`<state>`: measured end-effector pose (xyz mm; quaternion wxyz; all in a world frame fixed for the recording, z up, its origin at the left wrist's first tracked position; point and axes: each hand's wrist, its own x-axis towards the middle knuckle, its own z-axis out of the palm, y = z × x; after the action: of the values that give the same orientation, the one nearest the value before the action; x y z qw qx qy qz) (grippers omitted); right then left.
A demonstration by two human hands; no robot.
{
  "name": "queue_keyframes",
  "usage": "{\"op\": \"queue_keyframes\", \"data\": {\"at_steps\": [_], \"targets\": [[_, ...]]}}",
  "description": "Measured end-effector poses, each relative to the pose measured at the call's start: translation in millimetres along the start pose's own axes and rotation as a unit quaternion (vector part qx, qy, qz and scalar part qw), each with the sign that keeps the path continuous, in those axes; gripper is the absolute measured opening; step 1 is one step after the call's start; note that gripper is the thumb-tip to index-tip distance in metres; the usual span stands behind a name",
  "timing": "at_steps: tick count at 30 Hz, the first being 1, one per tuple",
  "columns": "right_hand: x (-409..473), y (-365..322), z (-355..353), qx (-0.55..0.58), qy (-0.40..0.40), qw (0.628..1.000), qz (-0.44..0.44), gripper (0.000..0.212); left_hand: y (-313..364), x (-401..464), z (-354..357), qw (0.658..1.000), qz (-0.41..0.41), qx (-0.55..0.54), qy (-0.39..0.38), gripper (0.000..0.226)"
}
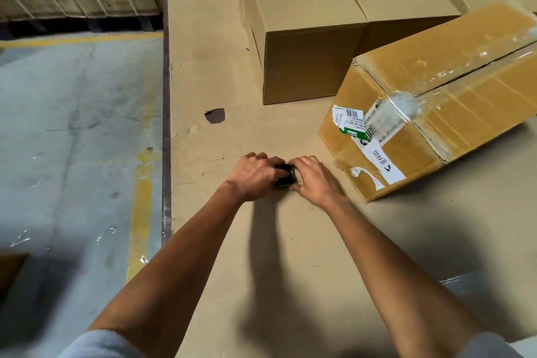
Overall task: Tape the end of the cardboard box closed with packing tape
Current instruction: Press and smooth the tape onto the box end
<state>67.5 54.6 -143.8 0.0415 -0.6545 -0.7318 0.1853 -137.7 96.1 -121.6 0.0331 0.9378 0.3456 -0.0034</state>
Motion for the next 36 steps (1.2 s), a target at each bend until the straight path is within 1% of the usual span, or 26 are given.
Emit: {"op": "queue_keyframes", "data": {"at_steps": [7, 13, 15, 18, 21, 24, 27, 29, 31, 33, 35, 36], "targets": [[3, -4, -3, -0.021, 0.032, 0.999, -0.01, 0.06, 2, 8, -7, 0.998, -0.009, 0.07, 0.006, 0.031], [7, -14, 0, -0.02, -0.001, 1.0, 0.009, 0.06, 4, 0, 1, 0.996, -0.028, 0.083, -0.006, 0.031], [5, -17, -6, -0.021, 0.0, 1.0, 0.007, 0.063, 8, -4, -2, 0.996, -0.03, 0.077, 0.017, 0.036], [-6, -19, -31, -0.032, 0.055, 0.998, 0.0, 0.058, 22, -5, -16, 0.994, -0.053, 0.076, 0.049, 0.05], [-15, -12, -63, -0.069, 0.142, 0.987, -0.007, 0.05, 40, 6, -28, 0.993, -0.074, 0.043, 0.085, 0.057], [-26, -6, -105, -0.11, 0.251, 0.962, -0.013, 0.044, 66, 28, -47, 0.985, -0.088, 0.006, 0.149, 0.055], [-40, -2, -151, -0.173, 0.319, 0.932, -0.017, 0.04, 93, 52, -73, 0.972, -0.086, -0.06, 0.21, 0.058], [-51, 4, -178, -0.199, 0.344, 0.918, -0.011, 0.039, 113, 67, -89, 0.961, -0.088, -0.116, 0.237, 0.06], [-58, 12, -199, -0.201, 0.351, 0.914, 0.016, 0.043, 131, 80, -96, 0.95, -0.098, -0.164, 0.248, 0.062], [-63, 23, -212, -0.166, 0.33, 0.927, 0.064, 0.049, 145, 91, -95, 0.94, -0.098, -0.206, 0.255, 0.064], [-64, 39, -219, -0.126, 0.267, 0.95, 0.104, 0.053, 156, 102, -91, 0.932, -0.092, -0.24, 0.255, 0.065], [-66, 48, -220, -0.112, 0.226, 0.962, 0.105, 0.054, 161, 107, -87, 0.93, -0.089, -0.255, 0.249, 0.066]]}}
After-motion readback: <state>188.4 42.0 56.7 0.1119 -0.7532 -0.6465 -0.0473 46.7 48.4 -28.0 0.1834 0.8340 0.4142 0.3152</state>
